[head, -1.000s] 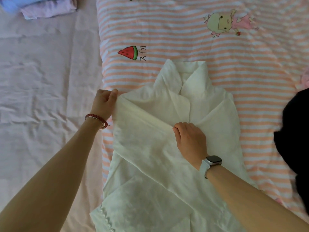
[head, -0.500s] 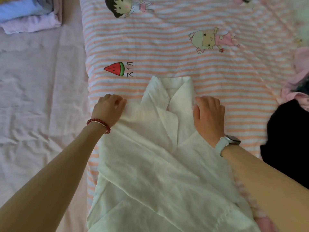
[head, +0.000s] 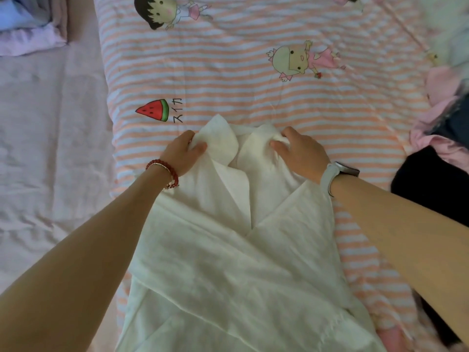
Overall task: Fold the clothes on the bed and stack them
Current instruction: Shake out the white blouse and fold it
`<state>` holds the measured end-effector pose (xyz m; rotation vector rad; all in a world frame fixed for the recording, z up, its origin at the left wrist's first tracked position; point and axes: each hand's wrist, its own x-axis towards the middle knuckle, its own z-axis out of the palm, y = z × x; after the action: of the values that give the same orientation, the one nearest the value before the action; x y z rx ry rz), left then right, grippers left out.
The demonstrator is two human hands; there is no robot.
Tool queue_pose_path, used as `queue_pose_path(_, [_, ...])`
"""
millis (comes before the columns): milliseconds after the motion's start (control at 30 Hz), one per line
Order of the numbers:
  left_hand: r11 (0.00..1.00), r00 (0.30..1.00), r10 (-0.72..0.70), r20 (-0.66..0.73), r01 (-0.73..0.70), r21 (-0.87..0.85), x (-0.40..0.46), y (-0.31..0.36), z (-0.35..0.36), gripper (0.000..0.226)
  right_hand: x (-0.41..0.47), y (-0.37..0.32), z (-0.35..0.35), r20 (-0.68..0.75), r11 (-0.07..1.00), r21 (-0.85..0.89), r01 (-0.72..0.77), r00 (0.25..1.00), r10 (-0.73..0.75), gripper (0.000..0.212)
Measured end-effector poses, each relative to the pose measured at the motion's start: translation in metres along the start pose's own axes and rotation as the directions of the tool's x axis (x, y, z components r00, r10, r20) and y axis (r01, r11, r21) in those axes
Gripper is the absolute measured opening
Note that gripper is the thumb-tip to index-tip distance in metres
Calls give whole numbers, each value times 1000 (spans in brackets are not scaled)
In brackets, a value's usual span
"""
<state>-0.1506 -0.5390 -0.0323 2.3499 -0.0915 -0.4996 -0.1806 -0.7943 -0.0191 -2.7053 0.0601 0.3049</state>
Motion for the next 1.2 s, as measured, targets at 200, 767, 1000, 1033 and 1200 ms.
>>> queue_pose_path(200, [956,962,232,-144,-198,214,-54,5,-10,22,-46,-2,-11,-75,966,-150,209,972,-222,35])
queue_pose_path(767, [765,841,541,22,-503,403,-327,-17,44,24,-301,7,6,40,812,-159,562,825,-564,17])
queue_pose_path(1000, [685,835,282,472,-520,510,-401,-28,84,34,-373,40,35,297,643,-257,722,692,-658,29])
queue_pose_path(1033, [656,818,252,517,-537,531,-404,-27,86,26,-376,42,37,346,648,-252,719,692,-634,35])
queue_pose_path(1200, [756,878,302,371,-458,467,-396,-24,91,31,-376,34,39,292,705,-189,683,725,-624,22])
